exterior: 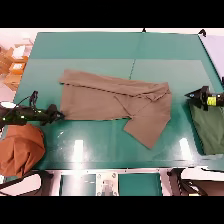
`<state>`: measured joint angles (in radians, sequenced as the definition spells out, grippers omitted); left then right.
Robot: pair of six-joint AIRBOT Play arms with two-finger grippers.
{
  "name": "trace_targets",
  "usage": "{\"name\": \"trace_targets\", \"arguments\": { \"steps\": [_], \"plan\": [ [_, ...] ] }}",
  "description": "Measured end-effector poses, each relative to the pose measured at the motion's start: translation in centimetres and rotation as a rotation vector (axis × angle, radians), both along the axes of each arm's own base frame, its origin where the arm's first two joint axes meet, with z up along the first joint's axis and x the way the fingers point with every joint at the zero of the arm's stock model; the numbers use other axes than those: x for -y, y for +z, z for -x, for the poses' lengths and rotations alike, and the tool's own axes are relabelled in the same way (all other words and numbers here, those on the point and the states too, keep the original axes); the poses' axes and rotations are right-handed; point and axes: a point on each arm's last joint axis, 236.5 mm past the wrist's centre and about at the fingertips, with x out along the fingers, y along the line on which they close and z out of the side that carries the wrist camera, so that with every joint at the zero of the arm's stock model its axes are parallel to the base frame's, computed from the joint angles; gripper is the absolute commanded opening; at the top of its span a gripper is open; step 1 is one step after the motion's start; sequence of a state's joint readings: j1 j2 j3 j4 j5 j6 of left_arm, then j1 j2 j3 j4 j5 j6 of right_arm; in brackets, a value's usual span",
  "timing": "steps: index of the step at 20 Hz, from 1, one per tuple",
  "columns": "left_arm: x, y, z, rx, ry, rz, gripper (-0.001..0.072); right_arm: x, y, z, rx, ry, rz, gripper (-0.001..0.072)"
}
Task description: Fold the shirts.
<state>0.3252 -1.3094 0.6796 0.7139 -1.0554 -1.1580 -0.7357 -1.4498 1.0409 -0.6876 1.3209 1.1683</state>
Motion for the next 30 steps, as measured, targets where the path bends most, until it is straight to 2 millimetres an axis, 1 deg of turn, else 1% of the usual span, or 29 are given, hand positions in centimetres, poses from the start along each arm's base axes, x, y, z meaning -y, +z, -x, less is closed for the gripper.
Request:
{"name": "trace_targets", "arguments": {
  "steps": [1, 2, 4, 5, 7, 8, 10, 12, 14, 17, 19, 22, 24, 27, 28, 29, 30],
  "plan": [
    [-0.2, 0.1, 0.2, -0.003, -0.009, 0.0, 0.0489, -0.4, -0.8, 1.2, -0.035, -0.012, -0.014, 0.0483],
    [-0.5, 0.1, 0.5, -0.008, -0.024, -0.004, 0.0558, -1.0, -1.6, 2.3, -0.07, -0.023, -0.034, 0.0492],
    [-0.7, 0.6, 0.9, -0.014, -0.047, 0.007, 0.0559, -2.2, -3.7, 4.6, -0.146, -0.035, -0.066, 0.0492],
    [-1.3, 1.0, 0.9, -0.014, -0.055, 0.007, 0.0559, -2.8, -4.6, 5.6, -0.179, -0.041, -0.081, 0.0492],
    [-2.6, 2.2, 0.5, 0.001, -0.049, 0.01, 0.0558, -3.5, -6.3, 7.1, -0.227, -0.055, -0.087, 0.0492],
    [-3.5, 2.6, 0.3, 0.006, -0.041, 0.002, 0.0558, -3.8, -7.0, 7.5, -0.24, -0.064, -0.087, 0.0492],
    [-5.0, 2.7, 0.3, 0.003, -0.031, -0.021, 0.0558, -4.2, -8.1, 7.9, -0.253, -0.067, -0.078, 0.0491],
    [-5.9, 1.9, 0.8, -0.014, -0.016, -0.039, 0.0558, -5.0, -8.4, 7.6, -0.248, -0.056, -0.089, 0.049],
    [-5.9, 1.0, 1.0, -0.019, 0.003, -0.031, 0.0557, -5.7, -8.7, 7.1, -0.242, -0.043, -0.088, 0.049],
    [-5.2, -0.6, 1.4, -0.03, 0.025, 0.014, 0.0556, -6.1, -9.1, 6.2, -0.233, -0.025, -0.074, 0.049],
    [-4.1, -1.3, 1.3, -0.03, 0.042, 0.082, 0.0488, -6.3, -9.4, 5.8, -0.229, -0.019, -0.067, 0.049],
    [-2.2, -1.7, 1.0, -0.023, 0.044, 0.178, 0.0488, -6.4, -9.6, 5.3, -0.223, -0.021, -0.066, 0.049],
    [-1.0, -1.8, 1.0, -0.021, 0.028, 0.205, 0.0487, -6.4, -9.7, 5.0, -0.22, -0.025, -0.064, 0.0491],
    [-0.2, -2.0, 0.9, -0.016, 0.011, 0.216, 0.0486, -6.3, -9.9, 4.9, -0.219, -0.029, -0.06, 0.0491],
    [0.0, -2.1, 0.8, -0.015, 0.008, 0.218, 0.0455, -6.2, -9.9, 4.8, -0.218, -0.029, -0.059, 0.0488],
    [0.0, -2.2, 0.8, -0.014, 0.005, 0.213, 0.0265, -6.2, -9.9, 4.8, -0.217, -0.029, -0.056, 0.0428],
    [-0.2, -2.4, 0.7, -0.013, -0.002, 0.194, 0.0116, -6.0, -10.0, 4.7, -0.214, -0.031, -0.047, 0.025]
  ]
}}
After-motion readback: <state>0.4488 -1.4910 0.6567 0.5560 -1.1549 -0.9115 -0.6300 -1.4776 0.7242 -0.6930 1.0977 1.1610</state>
